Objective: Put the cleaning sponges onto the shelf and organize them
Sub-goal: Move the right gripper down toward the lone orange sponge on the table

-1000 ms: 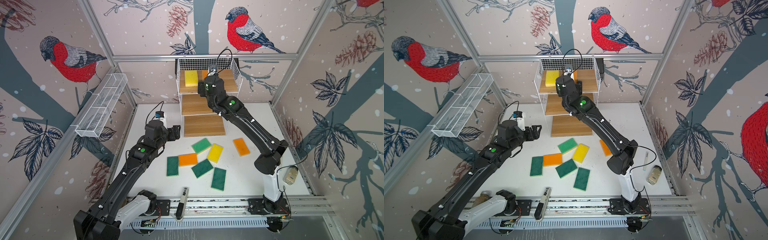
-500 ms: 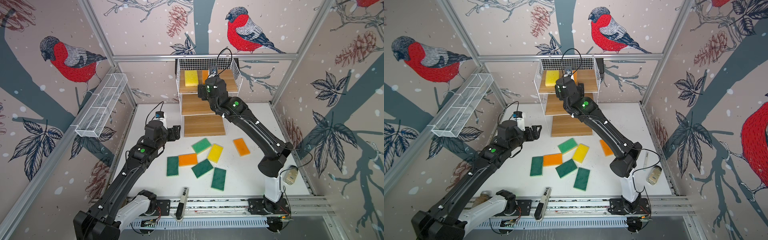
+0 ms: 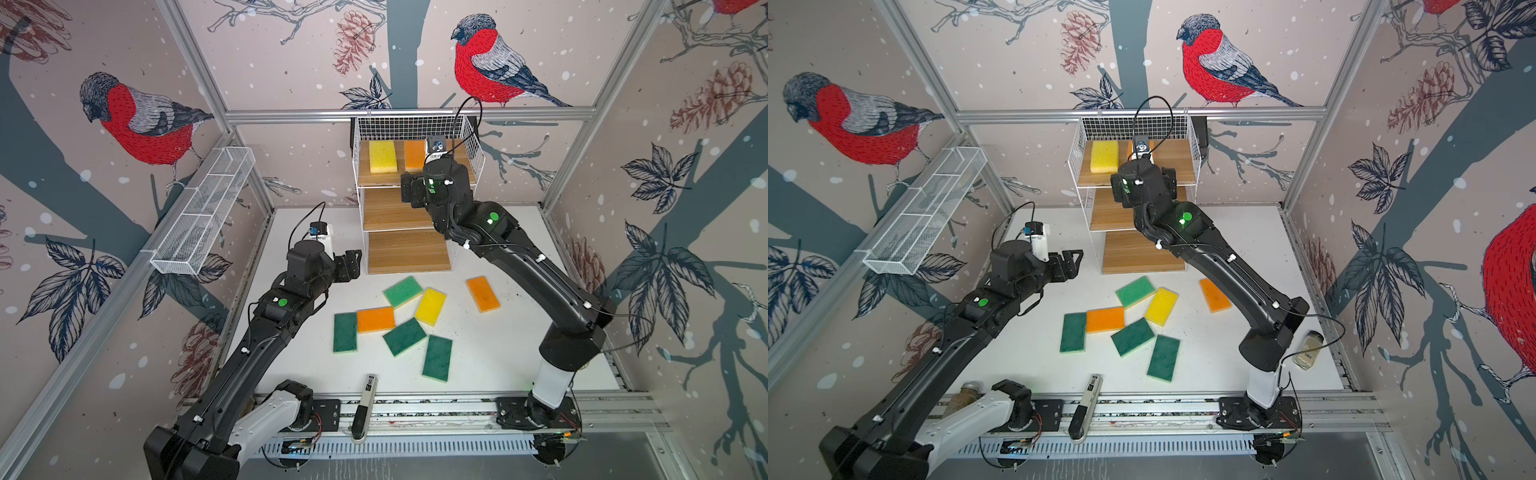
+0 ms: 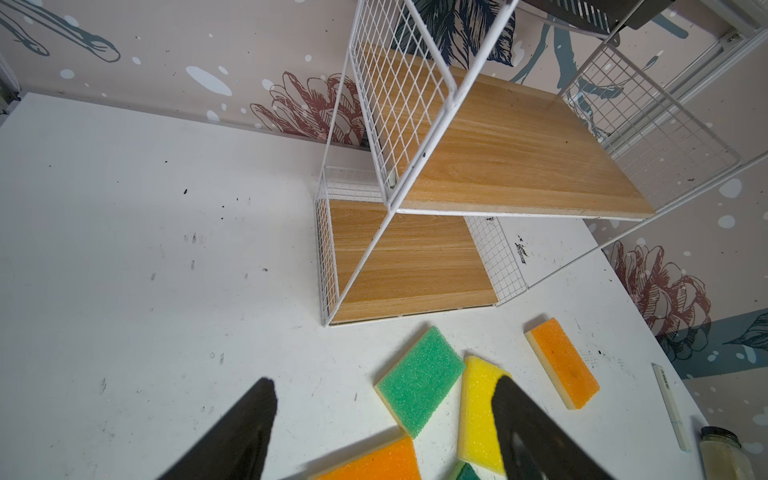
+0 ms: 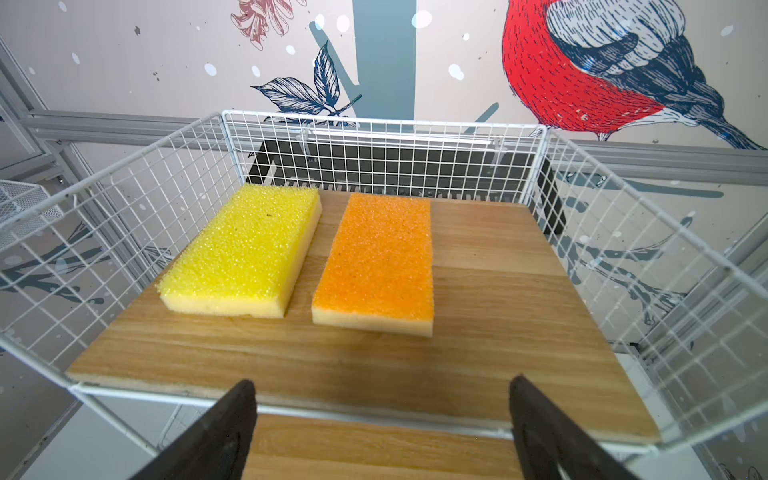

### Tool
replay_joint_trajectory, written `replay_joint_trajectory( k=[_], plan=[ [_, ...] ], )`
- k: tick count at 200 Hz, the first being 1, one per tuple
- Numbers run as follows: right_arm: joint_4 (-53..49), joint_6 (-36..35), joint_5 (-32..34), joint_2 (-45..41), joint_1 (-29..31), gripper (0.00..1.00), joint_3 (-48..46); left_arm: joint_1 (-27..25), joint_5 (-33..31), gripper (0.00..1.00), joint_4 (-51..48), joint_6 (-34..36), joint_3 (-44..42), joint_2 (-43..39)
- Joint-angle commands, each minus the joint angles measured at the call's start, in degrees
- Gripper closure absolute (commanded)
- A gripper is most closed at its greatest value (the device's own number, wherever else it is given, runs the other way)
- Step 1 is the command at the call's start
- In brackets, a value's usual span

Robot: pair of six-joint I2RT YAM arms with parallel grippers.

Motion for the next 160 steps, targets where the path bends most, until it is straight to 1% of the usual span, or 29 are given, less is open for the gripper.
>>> replay_joint_trajectory(
  k=[1,22,55,84,138,160],
  plan=[
    [2.8,-0.7,1.0,-3.2,0.1,0.05,-3.4,0.0,-0.5,0.18,-1.0,1.0,0.9,-0.1],
    [3.4,-0.4,1.0,-7.2,0.1,0.04,-8.3,0.1,-0.4,0.18,-1.9,1.1,1.2,-0.1],
    [4.5,0.6,-0.6,-14.7,0.0,0.02,-18.4,0.1,-0.5,0.18,-3.7,1.4,1.6,0.2],
    [5.2,2.9,-3.3,-21.7,-1.0,0.0,-27.9,0.1,-0.5,0.18,-4.7,1.0,1.2,0.9],
    [6.9,8.4,-10.5,-34.3,-6.6,0.0,-47.1,-0.3,0.0,0.19,-5.7,-0.1,-0.9,2.2],
    [7.4,10.4,-11.1,-38.2,-8.7,0.01,-53.9,-1.2,-0.4,0.19,-6.4,-0.5,-1.5,3.7]
  ],
)
